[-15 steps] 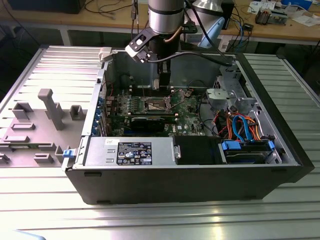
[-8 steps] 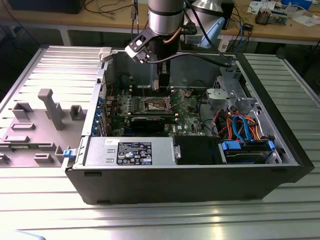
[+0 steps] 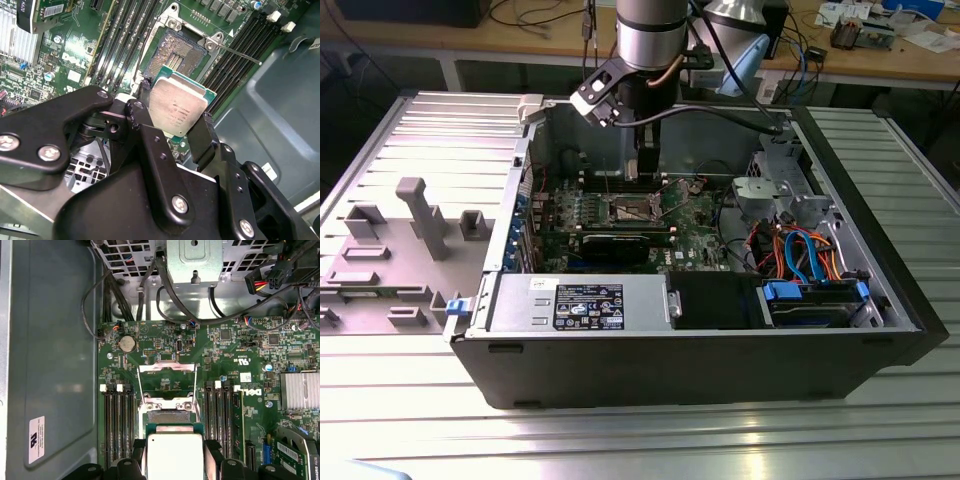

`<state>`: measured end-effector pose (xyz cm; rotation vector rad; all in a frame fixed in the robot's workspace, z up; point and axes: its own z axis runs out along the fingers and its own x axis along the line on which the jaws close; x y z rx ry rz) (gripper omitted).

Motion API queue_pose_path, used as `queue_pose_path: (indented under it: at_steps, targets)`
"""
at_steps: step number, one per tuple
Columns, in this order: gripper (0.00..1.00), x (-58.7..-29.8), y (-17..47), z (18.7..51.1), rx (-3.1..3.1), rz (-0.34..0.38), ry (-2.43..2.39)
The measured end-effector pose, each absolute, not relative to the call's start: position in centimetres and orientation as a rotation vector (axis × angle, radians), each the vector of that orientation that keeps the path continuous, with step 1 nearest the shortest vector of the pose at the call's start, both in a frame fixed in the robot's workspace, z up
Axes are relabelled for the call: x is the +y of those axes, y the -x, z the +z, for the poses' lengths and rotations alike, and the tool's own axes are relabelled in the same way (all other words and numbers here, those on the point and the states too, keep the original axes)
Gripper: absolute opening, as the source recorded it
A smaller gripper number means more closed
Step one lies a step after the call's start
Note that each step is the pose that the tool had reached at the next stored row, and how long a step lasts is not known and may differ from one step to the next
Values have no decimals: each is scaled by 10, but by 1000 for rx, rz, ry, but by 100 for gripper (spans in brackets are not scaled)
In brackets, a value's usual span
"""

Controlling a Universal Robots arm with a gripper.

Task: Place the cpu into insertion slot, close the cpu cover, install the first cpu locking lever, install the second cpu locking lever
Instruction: 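Place the cpu into insertion slot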

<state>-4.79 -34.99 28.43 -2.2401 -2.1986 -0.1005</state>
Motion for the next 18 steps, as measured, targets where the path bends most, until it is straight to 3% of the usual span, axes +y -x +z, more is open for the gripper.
queue_pose_path:
  at_steps: [18]
  targets:
    - [54,-349,51,257,-2234,-100,2203]
